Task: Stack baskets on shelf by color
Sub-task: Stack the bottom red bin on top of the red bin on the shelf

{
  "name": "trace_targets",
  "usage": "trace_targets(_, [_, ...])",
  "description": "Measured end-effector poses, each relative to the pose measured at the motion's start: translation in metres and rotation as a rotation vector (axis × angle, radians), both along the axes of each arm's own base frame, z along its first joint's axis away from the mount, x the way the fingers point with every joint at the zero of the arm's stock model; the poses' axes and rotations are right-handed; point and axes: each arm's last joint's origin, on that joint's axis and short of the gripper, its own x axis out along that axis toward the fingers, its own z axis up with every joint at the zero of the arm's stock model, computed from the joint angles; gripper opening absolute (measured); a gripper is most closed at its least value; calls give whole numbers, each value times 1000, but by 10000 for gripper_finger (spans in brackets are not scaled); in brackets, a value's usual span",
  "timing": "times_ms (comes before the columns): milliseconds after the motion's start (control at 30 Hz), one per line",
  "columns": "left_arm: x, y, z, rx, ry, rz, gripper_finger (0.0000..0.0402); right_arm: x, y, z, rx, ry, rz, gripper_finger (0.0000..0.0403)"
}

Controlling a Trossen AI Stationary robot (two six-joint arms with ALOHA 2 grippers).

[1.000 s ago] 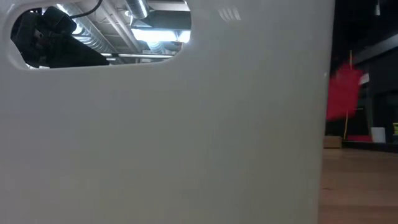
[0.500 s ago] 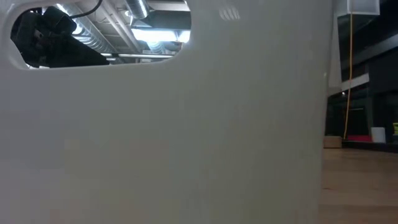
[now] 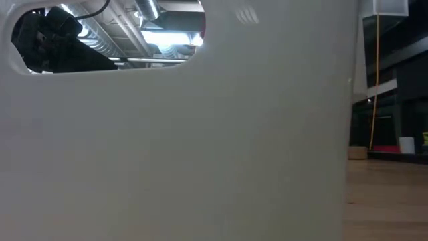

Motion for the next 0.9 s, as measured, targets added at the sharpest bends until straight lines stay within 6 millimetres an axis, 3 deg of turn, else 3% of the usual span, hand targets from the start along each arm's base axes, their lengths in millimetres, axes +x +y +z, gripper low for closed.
trace_targets(400, [0, 0, 0, 0, 0, 3, 74, 18, -6, 6, 160, 237, -64, 0])
trace_targets(900, [0, 0, 0, 0, 0, 3, 74, 32, -12, -21, 236, 327, -96, 5])
